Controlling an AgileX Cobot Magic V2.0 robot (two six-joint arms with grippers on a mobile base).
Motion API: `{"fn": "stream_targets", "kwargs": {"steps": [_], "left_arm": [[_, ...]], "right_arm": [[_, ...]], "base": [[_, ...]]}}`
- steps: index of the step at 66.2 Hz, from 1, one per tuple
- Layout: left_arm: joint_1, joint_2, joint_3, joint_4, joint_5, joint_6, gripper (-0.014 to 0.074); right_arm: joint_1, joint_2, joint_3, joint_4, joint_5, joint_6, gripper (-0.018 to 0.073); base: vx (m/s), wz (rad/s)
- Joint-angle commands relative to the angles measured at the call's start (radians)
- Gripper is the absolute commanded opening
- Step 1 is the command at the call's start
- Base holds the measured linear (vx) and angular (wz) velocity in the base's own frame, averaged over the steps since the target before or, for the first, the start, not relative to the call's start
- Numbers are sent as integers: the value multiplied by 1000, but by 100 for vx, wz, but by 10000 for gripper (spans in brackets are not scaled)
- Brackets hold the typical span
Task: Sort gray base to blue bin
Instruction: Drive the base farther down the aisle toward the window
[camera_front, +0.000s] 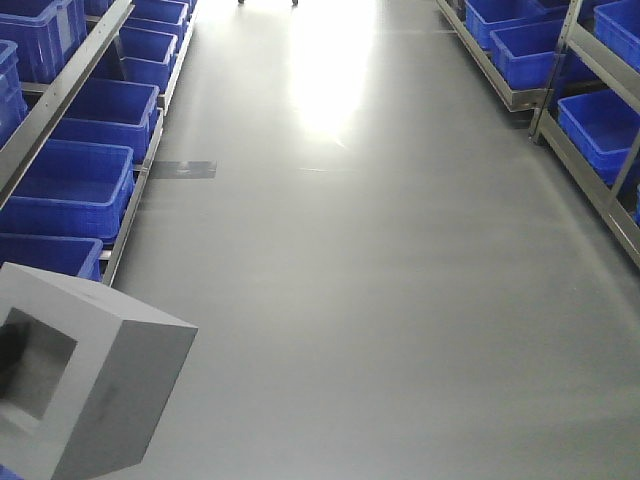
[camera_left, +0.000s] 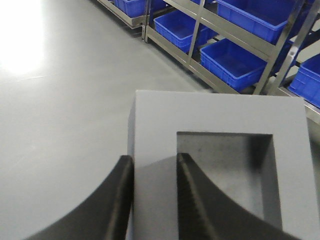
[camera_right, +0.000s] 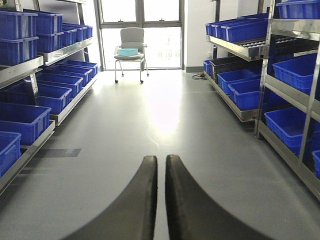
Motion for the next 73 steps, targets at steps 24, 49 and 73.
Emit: {"fn": "stream_targets", "kwargs": {"steps": [24, 49, 73], "left_arm": [[-8, 2, -28, -30, -98, -5, -6], [-8, 2, -28, -30, -98, -5, -6], [-8, 2, -28, -30, -98, -5, -6]], "right_arm": [[-4, -9, -4, -6, -79, -7, -4], [-4, -9, -4, -6, -79, -7, -4], [-4, -9, -4, -6, -79, -7, -4]], "base": [[27, 2], [27, -9], [28, -3]]}}
